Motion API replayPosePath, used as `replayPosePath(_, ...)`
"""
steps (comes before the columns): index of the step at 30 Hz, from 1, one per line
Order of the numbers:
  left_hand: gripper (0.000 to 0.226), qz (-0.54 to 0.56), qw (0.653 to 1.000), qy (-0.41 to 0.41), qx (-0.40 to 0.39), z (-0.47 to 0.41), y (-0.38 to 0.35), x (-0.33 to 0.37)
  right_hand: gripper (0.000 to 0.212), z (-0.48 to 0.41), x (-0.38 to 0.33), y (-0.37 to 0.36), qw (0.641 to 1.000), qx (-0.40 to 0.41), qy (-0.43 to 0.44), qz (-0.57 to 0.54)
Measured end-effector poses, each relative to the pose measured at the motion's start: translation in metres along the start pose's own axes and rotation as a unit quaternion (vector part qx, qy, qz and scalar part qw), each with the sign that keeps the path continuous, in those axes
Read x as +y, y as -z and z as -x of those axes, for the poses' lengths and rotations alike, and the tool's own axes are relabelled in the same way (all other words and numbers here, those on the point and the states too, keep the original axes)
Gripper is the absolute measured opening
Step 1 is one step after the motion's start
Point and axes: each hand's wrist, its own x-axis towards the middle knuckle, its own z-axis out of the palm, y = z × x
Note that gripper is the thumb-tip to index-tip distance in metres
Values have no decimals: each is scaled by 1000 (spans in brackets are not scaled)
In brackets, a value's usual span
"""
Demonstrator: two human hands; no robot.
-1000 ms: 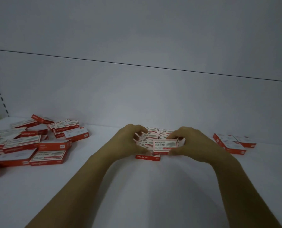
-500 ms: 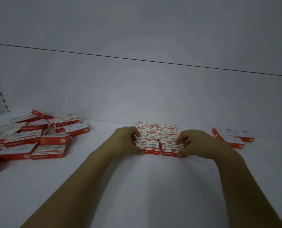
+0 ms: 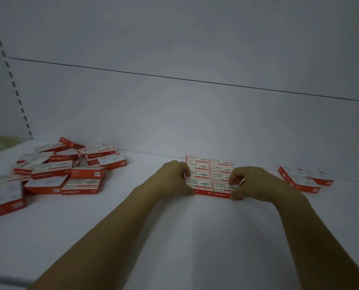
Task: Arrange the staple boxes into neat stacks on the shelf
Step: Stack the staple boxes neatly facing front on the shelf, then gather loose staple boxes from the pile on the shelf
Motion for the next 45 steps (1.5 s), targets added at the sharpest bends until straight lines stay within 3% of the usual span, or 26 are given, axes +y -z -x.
replayPosePath(7,45,-97,995,-21,-22,14,13,3,49,-2,-46,-2,963,-27,-5,266)
replayPosePath(11,49,-152,988,13,21,35,43,-25,42,-10,-90,-12,971,34,108,211)
replayPosePath(14,42,-186,979,54,58,58,75,-51,42,-15,-134,-31,968,30,213,127)
replayPosePath(19,29,-192,969,110,111,101,122,-83,45,-28,-196,-64,953,38,292,69)
replayPosePath(26,27,-214,945,179,171,146,150,-113,59,-46,-254,-88,947,28,319,15)
replayPosePath(31,25,-213,935,229,165,166,154,-132,43,-52,-260,-99,959,12,281,24)
replayPosePath(39,24,-191,940,200,199,154,150,-126,48,-51,-238,-82,945,88,314,-36)
replayPosePath(45,21,-201,954,157,159,114,132,-97,47,-43,-190,-62,941,141,303,-46)
